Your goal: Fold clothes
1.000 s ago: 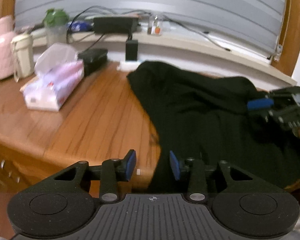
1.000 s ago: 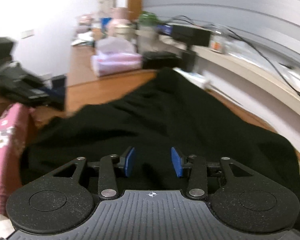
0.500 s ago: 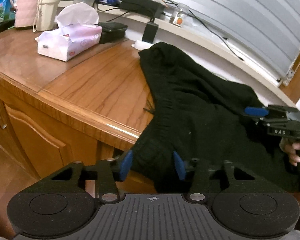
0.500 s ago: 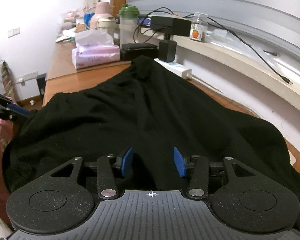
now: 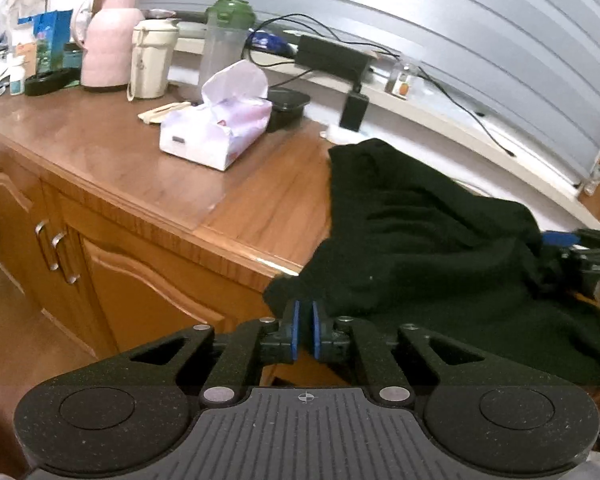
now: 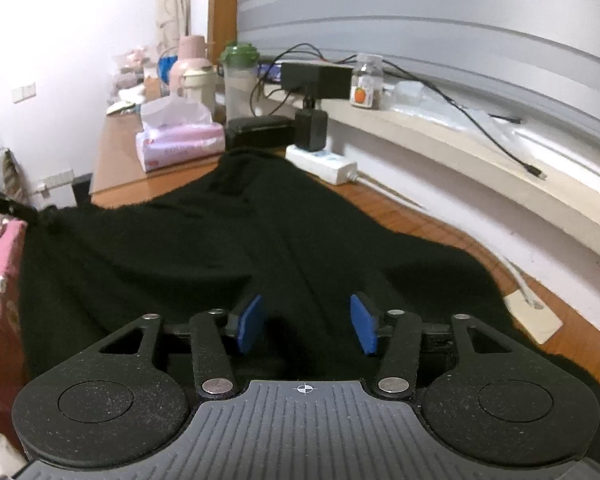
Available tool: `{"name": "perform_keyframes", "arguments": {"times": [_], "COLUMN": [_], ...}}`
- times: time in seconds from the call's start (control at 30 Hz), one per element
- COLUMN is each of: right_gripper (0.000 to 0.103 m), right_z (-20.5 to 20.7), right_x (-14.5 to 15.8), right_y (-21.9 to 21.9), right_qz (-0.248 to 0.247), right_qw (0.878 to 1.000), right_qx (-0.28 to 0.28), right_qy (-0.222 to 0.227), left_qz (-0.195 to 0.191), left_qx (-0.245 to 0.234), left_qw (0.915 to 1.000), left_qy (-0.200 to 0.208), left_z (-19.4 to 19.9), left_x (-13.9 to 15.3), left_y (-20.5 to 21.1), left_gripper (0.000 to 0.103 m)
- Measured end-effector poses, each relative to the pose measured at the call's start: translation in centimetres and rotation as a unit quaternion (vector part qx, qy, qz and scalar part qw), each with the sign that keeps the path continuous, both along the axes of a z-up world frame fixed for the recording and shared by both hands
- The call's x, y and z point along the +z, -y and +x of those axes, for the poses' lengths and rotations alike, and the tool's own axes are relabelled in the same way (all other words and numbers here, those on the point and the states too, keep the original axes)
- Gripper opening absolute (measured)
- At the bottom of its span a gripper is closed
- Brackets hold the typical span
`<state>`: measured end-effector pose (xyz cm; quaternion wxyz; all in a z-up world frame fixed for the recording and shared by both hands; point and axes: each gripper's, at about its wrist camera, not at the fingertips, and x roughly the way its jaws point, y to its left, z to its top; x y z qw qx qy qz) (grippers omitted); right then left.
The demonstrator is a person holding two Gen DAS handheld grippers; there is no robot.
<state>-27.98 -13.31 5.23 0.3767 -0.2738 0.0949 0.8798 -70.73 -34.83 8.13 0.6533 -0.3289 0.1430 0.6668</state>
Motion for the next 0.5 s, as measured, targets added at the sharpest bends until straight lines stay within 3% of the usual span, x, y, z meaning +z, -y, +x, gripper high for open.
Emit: {"name": "perform_keyframes", "arguments": {"times": [0.1, 0.13, 0.3, 0.5], "right_gripper": [0.057, 0.057, 0.057, 0.060], "right_z": [1.2, 1.7, 3.8, 3.2], "right_x": [-1.0, -1.3, -2.9, -5.0], "right_y": [-0.6, -0.8, -1.6, -1.1], "right_qz": [-0.011, -0.013, -0.037, -0.016], "right_qw": [1.000, 1.000, 0.999, 0.999], "right_qx": [-0.015, -0.021, -0.036, -0.035], "right_qy": [0.009, 0.009, -0.014, 0.012], "left_qz": [0.008, 0.013, 0.029, 0.036], "left_qx": [0.000, -0.002, -0.027, -0.047], "left_qw": [0.9998, 0.9996, 0.9984, 0.9974], "left_qy": [-0.020, -0.025, -0.039, -0.041], "left_z": [0.5, 0.7, 2.4, 4.1], "left_x": [0.7, 1.1, 2.4, 1.6], "left_y": [-0.7, -1.1, -4.4, -10.0], "left_gripper": [0.040, 0.043, 0.049, 0.049]}}
